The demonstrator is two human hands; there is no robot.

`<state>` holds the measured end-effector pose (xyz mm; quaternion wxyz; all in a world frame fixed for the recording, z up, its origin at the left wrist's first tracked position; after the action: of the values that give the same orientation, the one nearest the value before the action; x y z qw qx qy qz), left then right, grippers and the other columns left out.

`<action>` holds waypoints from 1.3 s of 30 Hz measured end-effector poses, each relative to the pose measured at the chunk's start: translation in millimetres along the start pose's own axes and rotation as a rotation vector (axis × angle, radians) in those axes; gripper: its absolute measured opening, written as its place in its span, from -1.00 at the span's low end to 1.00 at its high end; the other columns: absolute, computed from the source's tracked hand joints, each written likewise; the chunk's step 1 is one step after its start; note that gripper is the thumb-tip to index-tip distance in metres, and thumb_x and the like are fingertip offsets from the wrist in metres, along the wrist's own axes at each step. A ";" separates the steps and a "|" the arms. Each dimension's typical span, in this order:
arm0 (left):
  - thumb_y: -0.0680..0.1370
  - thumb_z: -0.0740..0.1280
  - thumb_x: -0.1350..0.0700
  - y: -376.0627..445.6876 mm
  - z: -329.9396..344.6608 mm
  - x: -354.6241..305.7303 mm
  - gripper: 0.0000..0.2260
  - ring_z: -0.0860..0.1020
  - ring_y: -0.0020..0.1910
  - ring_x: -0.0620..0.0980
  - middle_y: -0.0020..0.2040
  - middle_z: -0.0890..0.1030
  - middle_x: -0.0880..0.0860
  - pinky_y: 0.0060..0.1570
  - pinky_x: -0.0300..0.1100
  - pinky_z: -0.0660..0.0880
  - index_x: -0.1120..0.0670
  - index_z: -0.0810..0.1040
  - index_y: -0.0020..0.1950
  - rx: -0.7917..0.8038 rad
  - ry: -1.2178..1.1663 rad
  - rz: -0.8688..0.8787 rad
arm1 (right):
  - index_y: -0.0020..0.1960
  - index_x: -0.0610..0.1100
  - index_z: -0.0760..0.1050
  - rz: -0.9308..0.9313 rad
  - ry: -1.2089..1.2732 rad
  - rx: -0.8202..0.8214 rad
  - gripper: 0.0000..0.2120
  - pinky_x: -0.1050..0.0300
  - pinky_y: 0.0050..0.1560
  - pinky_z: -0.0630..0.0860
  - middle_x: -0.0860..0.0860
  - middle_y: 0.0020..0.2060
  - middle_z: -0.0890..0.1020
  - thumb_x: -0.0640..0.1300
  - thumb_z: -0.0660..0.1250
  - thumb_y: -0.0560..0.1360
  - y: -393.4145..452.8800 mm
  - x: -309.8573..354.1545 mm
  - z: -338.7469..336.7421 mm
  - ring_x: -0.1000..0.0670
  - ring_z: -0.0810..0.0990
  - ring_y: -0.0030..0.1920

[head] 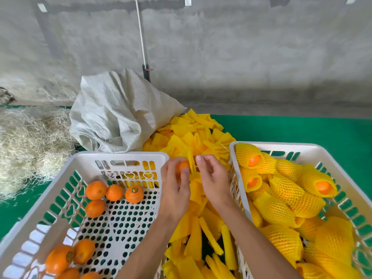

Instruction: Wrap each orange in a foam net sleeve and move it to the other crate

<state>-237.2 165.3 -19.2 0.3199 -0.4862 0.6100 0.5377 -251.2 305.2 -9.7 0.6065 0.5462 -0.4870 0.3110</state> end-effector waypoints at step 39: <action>0.70 0.31 0.18 5.6 -2.0 3.6 -0.79 0.59 0.19 0.11 0.22 0.55 0.03 0.01 -0.01 0.67 -0.03 0.57 0.30 -0.067 -0.346 -0.141 | 0.25 -0.14 0.48 -0.007 -0.566 0.101 -0.71 0.34 -0.01 0.44 0.01 0.12 0.53 -0.12 0.42 0.57 7.4 -3.4 -4.5 0.07 0.52 0.08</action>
<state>-243.4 162.2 -20.0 0.4407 -0.4384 0.4921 0.6095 -258.0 311.5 -9.8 0.4195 0.6425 -0.6189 0.1681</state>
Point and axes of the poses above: each hand's wrist, its own y-axis towards the middle knuckle, its own z-axis out of the palm, x = y × z, the point moved 6 cm from there along y, towards the middle knuckle
